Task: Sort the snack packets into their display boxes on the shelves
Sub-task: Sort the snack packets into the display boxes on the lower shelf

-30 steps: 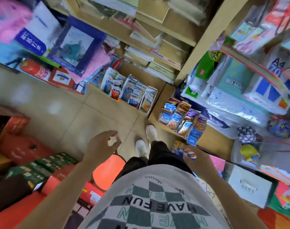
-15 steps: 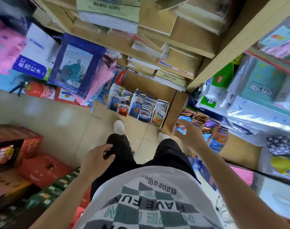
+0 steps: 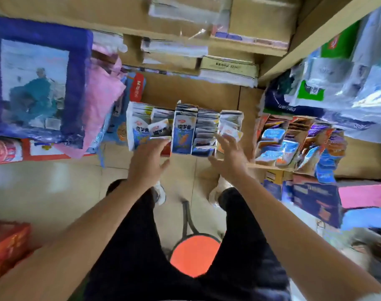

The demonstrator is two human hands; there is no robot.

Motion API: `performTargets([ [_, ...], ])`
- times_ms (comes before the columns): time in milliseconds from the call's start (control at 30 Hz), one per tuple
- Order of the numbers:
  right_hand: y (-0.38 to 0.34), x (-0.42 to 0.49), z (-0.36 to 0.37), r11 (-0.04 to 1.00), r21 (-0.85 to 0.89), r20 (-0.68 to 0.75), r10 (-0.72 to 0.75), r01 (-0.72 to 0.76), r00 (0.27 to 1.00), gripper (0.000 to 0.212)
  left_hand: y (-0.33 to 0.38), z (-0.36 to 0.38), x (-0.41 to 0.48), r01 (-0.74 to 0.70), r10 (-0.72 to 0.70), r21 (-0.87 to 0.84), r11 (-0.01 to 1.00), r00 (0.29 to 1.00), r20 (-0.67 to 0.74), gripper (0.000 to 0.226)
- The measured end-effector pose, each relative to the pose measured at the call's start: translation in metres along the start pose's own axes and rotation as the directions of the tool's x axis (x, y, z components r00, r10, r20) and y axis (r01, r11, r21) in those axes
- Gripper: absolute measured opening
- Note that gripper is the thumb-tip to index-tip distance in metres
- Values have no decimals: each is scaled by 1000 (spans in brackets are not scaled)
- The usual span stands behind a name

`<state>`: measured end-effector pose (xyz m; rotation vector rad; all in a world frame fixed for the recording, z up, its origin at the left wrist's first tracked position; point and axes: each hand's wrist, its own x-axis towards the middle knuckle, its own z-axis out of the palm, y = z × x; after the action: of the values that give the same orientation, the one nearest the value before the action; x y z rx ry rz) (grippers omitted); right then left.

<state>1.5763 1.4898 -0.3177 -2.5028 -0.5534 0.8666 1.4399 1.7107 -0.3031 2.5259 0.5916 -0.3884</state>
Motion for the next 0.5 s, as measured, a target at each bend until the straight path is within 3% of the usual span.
performTargets([
  [100,34,24,56,994,-21,-197,-111,109,974,71,-6,56,44,-195,218,206,959,971,-96,70],
  [167,50,37,83,984,-7,-336,-172,180,926,66,-9,90,66,-243,296,293,925,942,-155,76],
  [267,70,56,107,942,-13,-519,-293,335,803,58,-14,120,87,-167,311,443,881,910,-274,76],
  [400,84,73,122,864,-65,-642,-418,498,642,52,-23,133,104,-88,315,520,849,876,-366,87],
  [500,87,77,121,836,-66,-675,-439,545,592,48,-28,131,113,-102,360,532,841,840,-407,87],
])
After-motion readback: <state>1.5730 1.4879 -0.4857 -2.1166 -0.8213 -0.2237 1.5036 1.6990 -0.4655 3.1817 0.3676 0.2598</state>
